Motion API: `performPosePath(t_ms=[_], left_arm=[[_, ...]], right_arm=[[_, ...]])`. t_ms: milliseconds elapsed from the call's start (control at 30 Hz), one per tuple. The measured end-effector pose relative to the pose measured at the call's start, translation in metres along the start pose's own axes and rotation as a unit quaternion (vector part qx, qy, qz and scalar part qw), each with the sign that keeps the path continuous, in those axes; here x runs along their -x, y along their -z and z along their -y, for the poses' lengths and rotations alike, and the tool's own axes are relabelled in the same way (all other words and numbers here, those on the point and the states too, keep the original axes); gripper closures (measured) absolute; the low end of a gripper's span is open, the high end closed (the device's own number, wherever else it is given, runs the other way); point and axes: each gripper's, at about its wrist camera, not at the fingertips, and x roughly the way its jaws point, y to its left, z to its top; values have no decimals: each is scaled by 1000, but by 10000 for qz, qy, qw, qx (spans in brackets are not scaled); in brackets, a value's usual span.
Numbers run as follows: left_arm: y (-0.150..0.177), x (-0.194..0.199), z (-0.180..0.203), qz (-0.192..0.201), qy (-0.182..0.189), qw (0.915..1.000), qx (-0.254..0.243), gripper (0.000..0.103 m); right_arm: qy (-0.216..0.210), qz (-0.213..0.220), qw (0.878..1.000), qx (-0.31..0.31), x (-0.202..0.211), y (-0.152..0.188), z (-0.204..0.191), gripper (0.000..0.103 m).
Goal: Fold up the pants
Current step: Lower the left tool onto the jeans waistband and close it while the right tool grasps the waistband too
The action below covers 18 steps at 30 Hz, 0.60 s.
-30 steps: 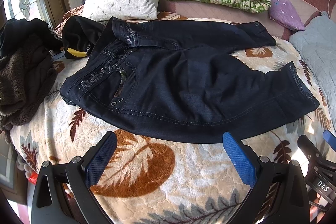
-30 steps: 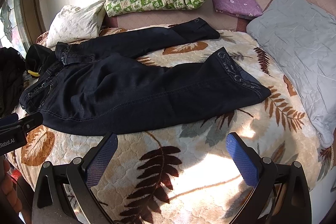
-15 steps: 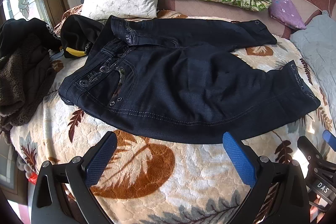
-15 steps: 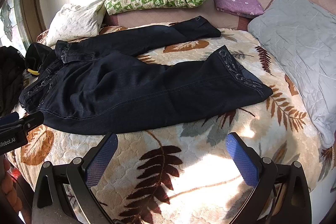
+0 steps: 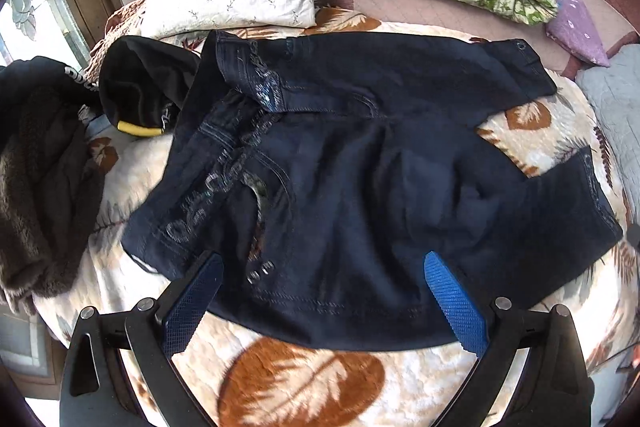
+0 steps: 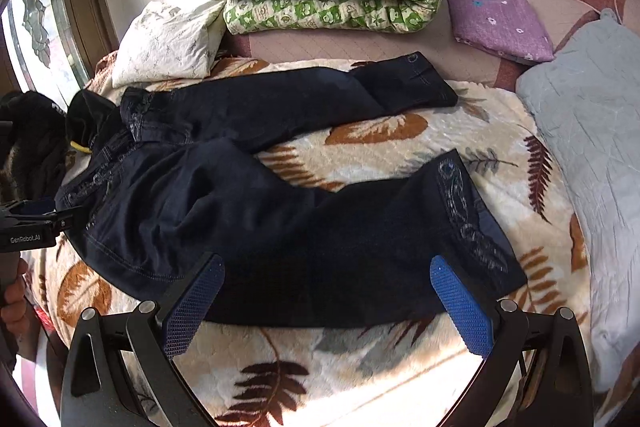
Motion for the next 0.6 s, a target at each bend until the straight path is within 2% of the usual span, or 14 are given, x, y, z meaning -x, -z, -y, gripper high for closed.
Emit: performPosePath(t_ms=[133,267,433,600], left_arm=[[-66,-11,-30,-100,-153,9996,201,1],[-132,-30,-47,-188,-412,9986,286,1],[-205,-73,-76,-682,-73,9946,785,1],[-257,-130,-107,-1077,4,9856,1300,1]], right_arm=[[-46,46,9997,-220,-19,-71,52,0],[1,-43,9998,-212,-65,-145,97,0],[244,-151,9995,-114,-144,-215,138,0],[108,-234,9992,-318,-212,-251,166,0]])
